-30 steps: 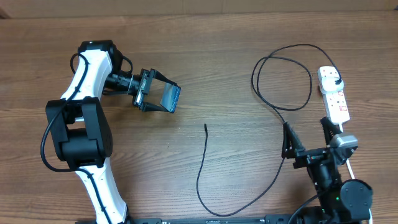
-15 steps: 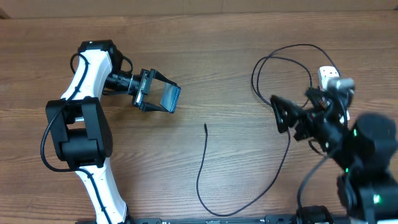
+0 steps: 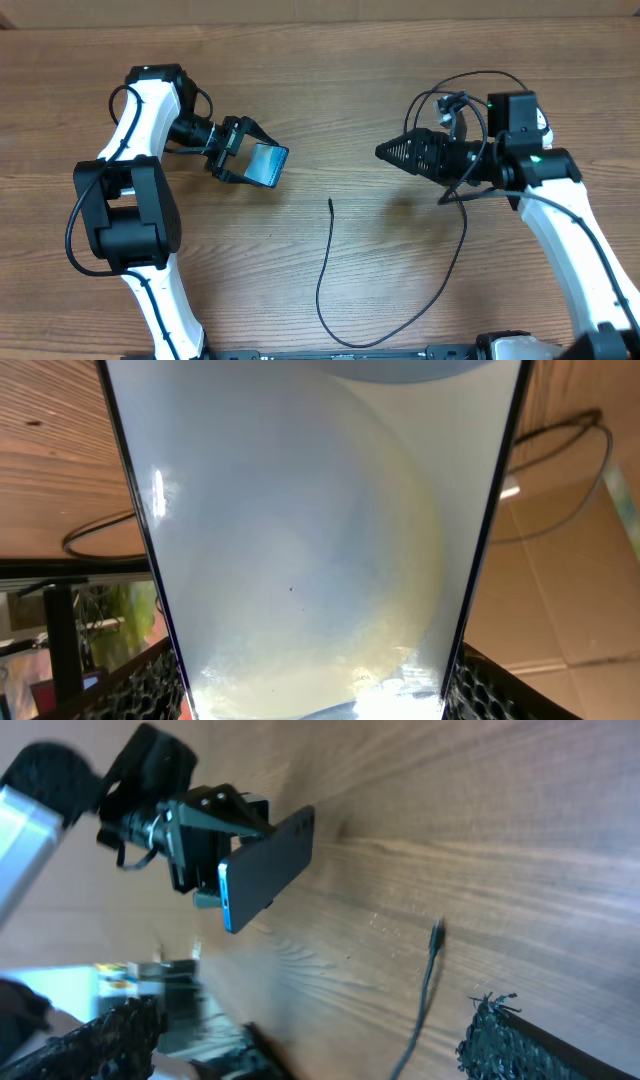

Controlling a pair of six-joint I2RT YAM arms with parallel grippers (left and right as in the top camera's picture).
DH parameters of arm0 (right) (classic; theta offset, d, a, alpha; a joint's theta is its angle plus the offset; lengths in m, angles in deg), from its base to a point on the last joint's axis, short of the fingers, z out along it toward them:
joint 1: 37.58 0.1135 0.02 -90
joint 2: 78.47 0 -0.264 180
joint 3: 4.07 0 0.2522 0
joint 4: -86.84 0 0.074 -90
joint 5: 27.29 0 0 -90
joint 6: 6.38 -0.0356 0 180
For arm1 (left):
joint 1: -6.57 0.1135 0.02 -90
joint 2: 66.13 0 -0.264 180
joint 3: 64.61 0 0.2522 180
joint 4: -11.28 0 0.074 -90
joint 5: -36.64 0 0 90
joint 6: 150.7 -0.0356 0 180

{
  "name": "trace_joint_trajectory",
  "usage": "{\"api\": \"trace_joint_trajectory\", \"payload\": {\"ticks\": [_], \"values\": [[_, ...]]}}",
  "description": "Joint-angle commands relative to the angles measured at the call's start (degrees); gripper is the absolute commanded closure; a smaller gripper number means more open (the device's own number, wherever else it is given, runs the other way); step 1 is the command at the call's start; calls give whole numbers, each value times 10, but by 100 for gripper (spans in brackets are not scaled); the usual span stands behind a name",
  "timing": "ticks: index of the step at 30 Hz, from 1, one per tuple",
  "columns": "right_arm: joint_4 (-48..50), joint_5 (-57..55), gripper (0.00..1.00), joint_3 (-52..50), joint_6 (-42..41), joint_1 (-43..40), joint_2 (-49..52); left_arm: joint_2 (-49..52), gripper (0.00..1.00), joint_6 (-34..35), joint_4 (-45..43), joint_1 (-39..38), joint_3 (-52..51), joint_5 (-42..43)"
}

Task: Plug charger to phone and switch on socket
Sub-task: 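Bring the right gripper to the phone and grasp its edge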

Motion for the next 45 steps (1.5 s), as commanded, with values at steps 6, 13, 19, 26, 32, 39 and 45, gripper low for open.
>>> {"api": "trace_joint_trajectory", "payload": {"ticks": [6,13,19,26,32,39,45], "values": [[-3,27,0,13,-120,3,48,5,96,94,-55,-39,16,-25],[-17,31,0,13,-120,5,48,4,96,156,-101,-80,16,-53],[-21,-1,0,13,-120,33,48,4,96,216,-144,-118,16,-53],[-20,-123,0,13,-193,89,48,5,96,273,-179,-161,16,-51],[-7,-172,0,13,-207,124,48,4,96,292,-190,-190,16,-50],[-4,-216,0,13,-207,143,48,4,96,328,-192,-211,16,-50],[-4,-251,0,12,-208,153,48,4,96,341,-201,-228,16,-25]]}}
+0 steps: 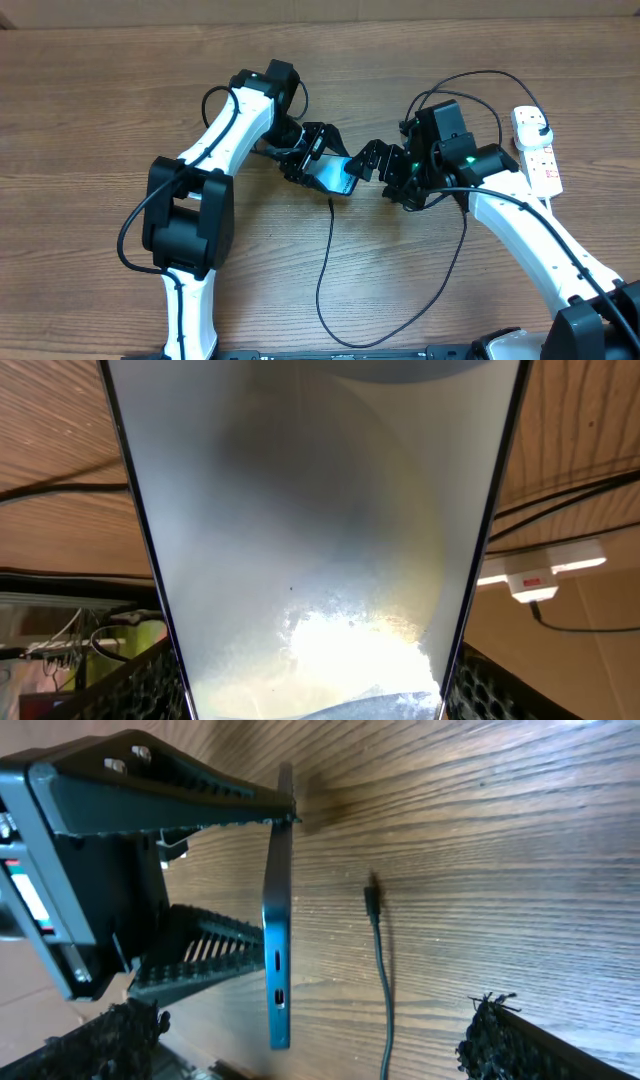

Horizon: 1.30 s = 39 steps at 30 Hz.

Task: Plug charger to phone and switch on socket
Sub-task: 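Bring the right gripper to the phone and grasp its edge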

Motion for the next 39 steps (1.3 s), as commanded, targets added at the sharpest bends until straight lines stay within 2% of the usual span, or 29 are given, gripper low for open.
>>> {"api": "trace_joint_trajectory", "payload": {"ticks": [1,14,19,31,34,39], "values": [[4,-29,0,12,-2,7,0,4,96,18,-7,-12,16,41],[7,-35,0,12,-2,7,23,4,96,21,-19,-38,16,76],[9,-40,0,12,-2,7,23,4,96,59,-21,-54,16,76],[9,-44,45,12,-2,7,23,4,96,72,-39,-68,16,92],[9,-44,50,12,-2,7,23,4,96,72,-39,-69,16,92],[9,-44,51,12,-2,7,23,4,96,75,-39,-69,16,121]]}}
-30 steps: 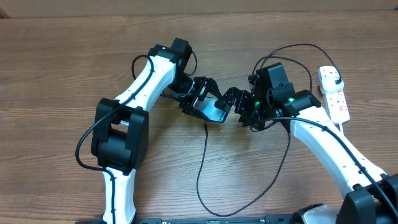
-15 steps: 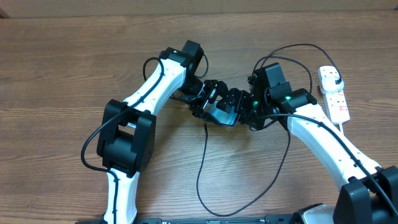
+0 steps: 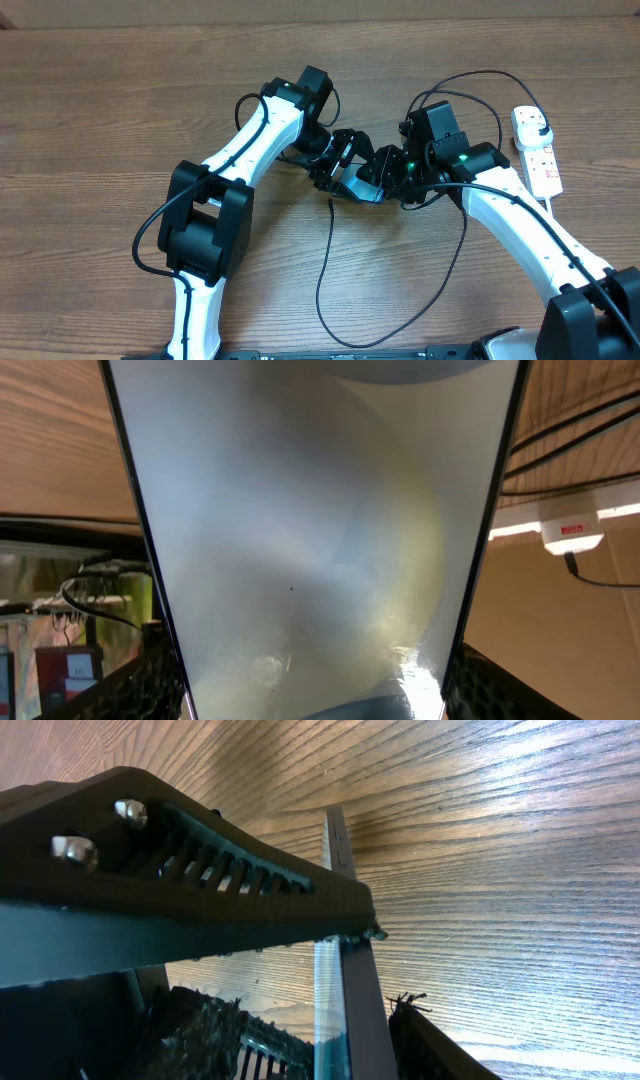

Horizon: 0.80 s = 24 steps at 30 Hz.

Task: Plug charger to phone and switch on socket
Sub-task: 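Bring the right gripper to the phone and grasp its edge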

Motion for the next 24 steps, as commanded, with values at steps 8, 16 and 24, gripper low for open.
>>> {"api": "trace_joint_trajectory", "payload": {"ticks": [8,16,24], "values": [[2,-7,69,12,0,3,1,4,96,19,0,-9,16,61],[-5,-17,78,12,2,3,1,4,96,24,0,-9,16,61],[-7,-17,90,12,2,3,1,4,96,26,0,-11,16,58]]}}
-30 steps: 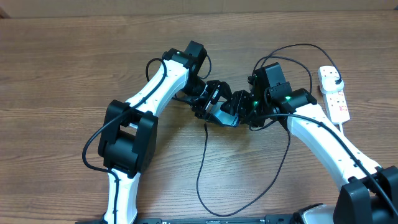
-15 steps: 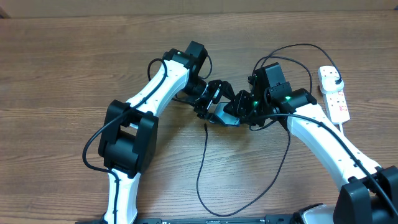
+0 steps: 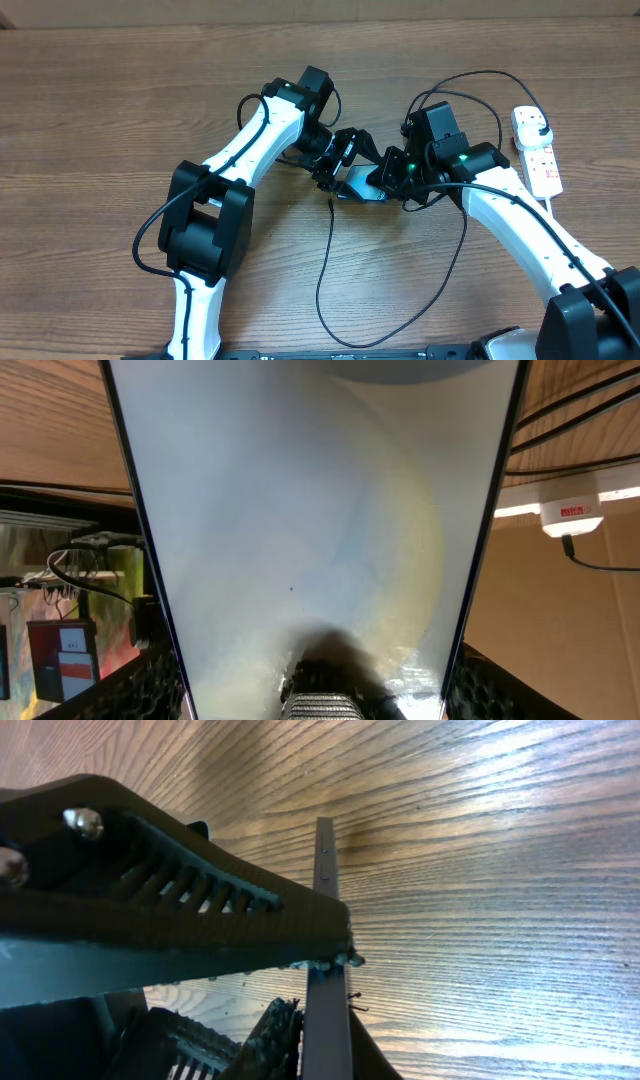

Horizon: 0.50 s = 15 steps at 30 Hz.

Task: Plug charger to phone and switch on socket
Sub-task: 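Bring the right gripper to the phone and grasp its edge, then release the phone from the left gripper, holding it with the right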

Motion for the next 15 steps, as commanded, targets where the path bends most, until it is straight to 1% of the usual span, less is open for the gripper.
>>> {"api": "trace_joint_trajectory", "payload": {"ticks": [1,2,5,13,15], "values": [[3,-1,91,12,2,3,1,5,96,9,1,-7,16,23],[3,-1,93,12,2,3,1,5,96,10,1,-7,16,16],[3,-1,95,12,2,3,1,4,96,10,1,-7,16,12],[3,0,96,12,2,3,1,4,96,10,-1,-7,16,10],[2,2,96,12,2,3,1,4,96,9,-1,-7,16,-5]]}}
